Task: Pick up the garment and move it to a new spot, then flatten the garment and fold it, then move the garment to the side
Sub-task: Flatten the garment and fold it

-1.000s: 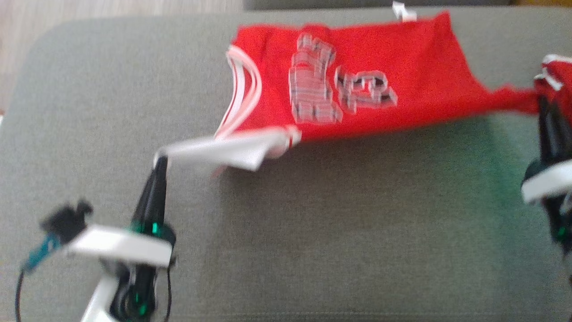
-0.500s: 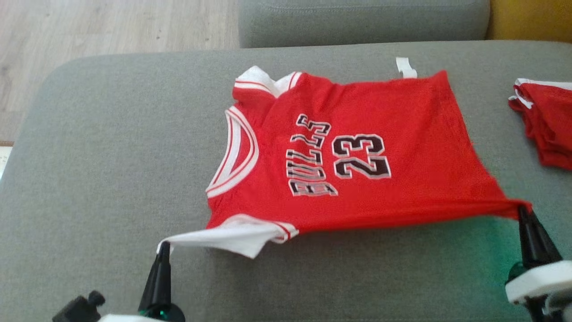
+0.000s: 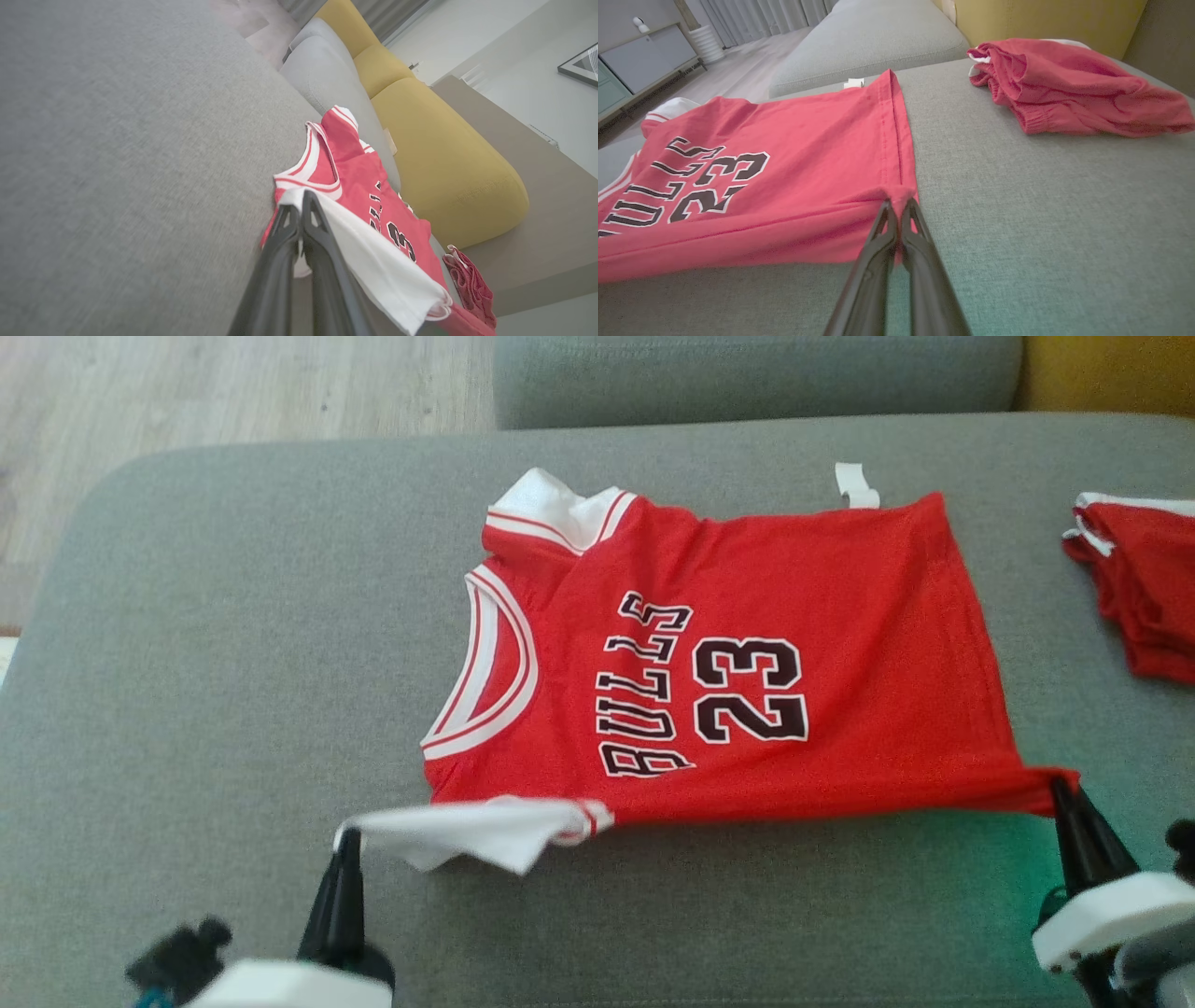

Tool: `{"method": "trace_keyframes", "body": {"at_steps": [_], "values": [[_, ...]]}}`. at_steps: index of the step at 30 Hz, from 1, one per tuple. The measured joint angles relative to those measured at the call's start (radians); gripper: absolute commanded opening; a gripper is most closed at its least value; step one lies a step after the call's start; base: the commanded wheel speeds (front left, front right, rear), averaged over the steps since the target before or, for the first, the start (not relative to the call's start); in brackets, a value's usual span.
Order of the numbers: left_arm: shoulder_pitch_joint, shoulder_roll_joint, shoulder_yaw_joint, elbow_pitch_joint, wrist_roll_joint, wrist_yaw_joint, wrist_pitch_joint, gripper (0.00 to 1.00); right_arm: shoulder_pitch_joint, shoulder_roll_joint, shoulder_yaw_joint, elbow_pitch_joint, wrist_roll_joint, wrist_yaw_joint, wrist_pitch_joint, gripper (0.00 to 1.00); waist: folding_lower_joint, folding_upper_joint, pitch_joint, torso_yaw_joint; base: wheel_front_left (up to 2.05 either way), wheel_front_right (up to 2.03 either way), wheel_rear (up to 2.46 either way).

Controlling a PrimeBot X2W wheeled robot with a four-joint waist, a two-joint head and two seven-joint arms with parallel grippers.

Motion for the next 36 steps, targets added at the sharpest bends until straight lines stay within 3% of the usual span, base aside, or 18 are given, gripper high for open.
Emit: {"method": "trace_keyframes", "body": {"at_steps": [10, 26, 27, 28, 29, 36], "values": [[-0.283, -0.013, -0.037, 0.158, 0.001, 0.007, 0.000, 0.00, -0.164, 0.004, -0.013, 0.075, -0.058, 0.000, 0.043, 0.00, 0.0000, 0.0000, 0.085, 0.009, 0.00, 0.00, 0.00], [-0.518, -0.019, -0.091, 0.323, 0.084, 0.006, 0.000, 0.00, -0.335, -0.027, 0.040, 0.192, -0.084, 0.000, 0.032, 0.00, 0.0000, 0.0000, 0.194, 0.003, 0.00, 0.00, 0.00], [-0.520, -0.020, -0.092, 0.333, 0.085, 0.006, 0.000, 0.08, -0.340, -0.029, 0.048, 0.200, -0.084, 0.000, 0.032, 0.29, 0.0000, 0.0000, 0.197, 0.004, 0.00, 0.00, 0.00], [-0.521, -0.020, -0.092, 0.342, 0.094, 0.006, 0.000, 0.67, -0.342, -0.030, 0.053, 0.207, -0.084, 0.000, 0.032, 0.89, 0.0000, 0.0000, 0.198, 0.005, 0.00, 0.00, 0.00], [-0.521, -0.020, -0.088, 0.348, 0.107, 0.006, 0.000, 1.00, -0.343, -0.030, 0.053, 0.214, -0.084, 0.000, 0.024, 1.00, 0.0000, 0.0000, 0.198, 0.007, 0.00, 0.00, 0.00], [-0.446, -0.020, -0.015, 0.216, 0.165, 0.007, -0.004, 1.00, -0.331, -0.031, 0.037, 0.183, -0.074, 0.000, -0.048, 1.00, 0.0000, 0.0000, 0.180, 0.007, 0.00, 0.00, 0.00]]}}
